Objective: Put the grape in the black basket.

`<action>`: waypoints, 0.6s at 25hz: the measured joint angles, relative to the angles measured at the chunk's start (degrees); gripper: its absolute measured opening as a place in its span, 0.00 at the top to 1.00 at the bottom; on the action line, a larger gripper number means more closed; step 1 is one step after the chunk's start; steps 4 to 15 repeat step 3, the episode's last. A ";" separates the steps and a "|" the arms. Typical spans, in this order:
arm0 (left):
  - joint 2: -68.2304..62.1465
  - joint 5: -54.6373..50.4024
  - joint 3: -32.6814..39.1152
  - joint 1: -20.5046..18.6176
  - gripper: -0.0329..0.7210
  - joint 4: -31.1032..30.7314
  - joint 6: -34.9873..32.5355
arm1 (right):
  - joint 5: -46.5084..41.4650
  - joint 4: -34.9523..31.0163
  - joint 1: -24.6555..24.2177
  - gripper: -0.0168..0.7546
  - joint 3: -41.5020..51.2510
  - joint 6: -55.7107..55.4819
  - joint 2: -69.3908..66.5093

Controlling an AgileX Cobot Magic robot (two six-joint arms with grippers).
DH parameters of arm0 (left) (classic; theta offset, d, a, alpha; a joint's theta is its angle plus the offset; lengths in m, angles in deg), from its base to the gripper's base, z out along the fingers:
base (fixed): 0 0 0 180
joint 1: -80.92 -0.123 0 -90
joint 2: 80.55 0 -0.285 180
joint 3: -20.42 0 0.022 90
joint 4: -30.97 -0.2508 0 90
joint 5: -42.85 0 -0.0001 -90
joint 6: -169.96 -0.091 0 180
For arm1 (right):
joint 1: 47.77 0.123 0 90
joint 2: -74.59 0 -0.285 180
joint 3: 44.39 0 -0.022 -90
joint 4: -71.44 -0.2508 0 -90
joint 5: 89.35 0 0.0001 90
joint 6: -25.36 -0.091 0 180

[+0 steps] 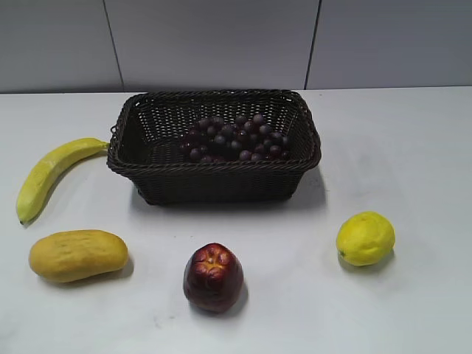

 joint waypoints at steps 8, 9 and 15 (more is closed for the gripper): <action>0.00 0.00 0.00 0.00 0.64 0.00 0.00 | 0.00 0.00 0.00 0.21 0.00 0.00 0.00; 0.00 0.00 0.00 0.00 0.64 0.00 0.00 | 0.00 0.00 0.00 0.21 0.00 0.00 0.00; 0.00 0.00 0.00 0.00 0.64 0.00 0.00 | 0.00 0.00 0.00 0.21 0.00 0.00 0.00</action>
